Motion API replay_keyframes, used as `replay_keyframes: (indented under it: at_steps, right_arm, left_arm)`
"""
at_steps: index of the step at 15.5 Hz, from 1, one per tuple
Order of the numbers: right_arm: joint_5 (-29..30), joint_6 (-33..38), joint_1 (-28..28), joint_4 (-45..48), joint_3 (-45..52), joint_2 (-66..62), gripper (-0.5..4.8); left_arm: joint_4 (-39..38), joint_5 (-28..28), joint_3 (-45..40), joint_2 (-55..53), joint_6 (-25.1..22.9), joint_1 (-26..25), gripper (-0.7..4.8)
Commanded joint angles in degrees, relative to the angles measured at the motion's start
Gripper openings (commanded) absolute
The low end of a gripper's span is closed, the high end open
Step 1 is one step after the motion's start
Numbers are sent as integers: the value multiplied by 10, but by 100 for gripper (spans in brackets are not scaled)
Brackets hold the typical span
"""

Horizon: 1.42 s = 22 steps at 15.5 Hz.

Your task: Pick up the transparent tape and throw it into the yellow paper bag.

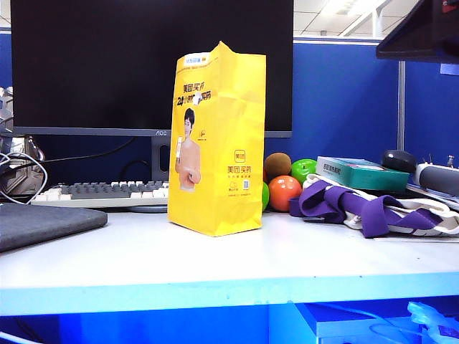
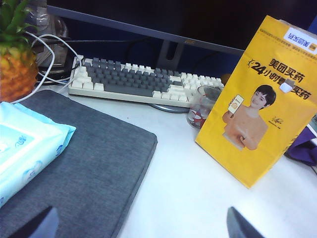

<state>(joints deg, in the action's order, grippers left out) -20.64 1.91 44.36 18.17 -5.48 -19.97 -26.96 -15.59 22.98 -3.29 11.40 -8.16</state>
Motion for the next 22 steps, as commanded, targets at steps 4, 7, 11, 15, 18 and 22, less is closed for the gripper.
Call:
replay_keyframes:
  at_steps: [4,7,11,15,18,22]
  right_arm:
    - [30,2,-103,-89,6,134,479]
    - [41,2,-278,-104,4,159,479]
    - [-6,0,-406,-137,5,199,479]
    - [-2,0,-373,-152,5,199,479]
    - [-2,0,-366,-148,19,199,479]
    - [-2,0,-366,-235,24,199,479]
  left_arm:
    - [9,0,-4,3,0,3,479]
    - [14,1,-33,32,-1,23,479]
    - [60,2,-80,30,-2,76,479]
    - [133,-1,-133,30,-2,85,479]
    - [160,-1,-163,30,-2,86,479]
    - [170,-1,-206,30,-2,86,479]
